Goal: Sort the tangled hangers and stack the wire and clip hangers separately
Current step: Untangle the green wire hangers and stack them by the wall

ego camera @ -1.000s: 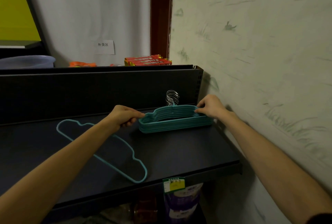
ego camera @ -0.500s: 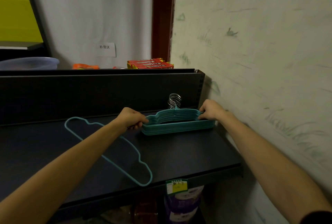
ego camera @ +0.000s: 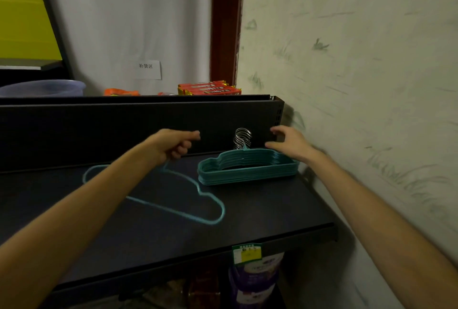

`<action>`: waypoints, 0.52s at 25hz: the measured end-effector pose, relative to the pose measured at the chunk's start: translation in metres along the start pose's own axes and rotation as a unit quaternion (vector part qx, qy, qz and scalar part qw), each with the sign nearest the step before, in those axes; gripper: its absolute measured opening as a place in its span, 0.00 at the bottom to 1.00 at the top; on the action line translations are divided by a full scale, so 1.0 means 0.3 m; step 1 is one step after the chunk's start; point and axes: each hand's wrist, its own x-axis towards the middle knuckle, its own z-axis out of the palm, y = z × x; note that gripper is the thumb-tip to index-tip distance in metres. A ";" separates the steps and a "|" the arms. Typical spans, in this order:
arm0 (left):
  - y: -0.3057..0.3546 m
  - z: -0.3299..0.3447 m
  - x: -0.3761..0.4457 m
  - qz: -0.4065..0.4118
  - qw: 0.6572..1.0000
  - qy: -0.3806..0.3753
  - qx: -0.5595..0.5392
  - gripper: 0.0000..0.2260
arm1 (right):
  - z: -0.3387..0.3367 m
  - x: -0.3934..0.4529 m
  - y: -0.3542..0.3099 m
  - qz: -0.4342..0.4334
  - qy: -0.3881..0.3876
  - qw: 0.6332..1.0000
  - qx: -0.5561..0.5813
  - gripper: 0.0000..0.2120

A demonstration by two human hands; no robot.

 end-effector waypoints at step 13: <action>0.118 0.154 -0.066 0.112 0.983 -0.022 -0.143 0.26 | -0.015 -0.367 -0.200 -0.055 -0.032 0.913 0.402 0.11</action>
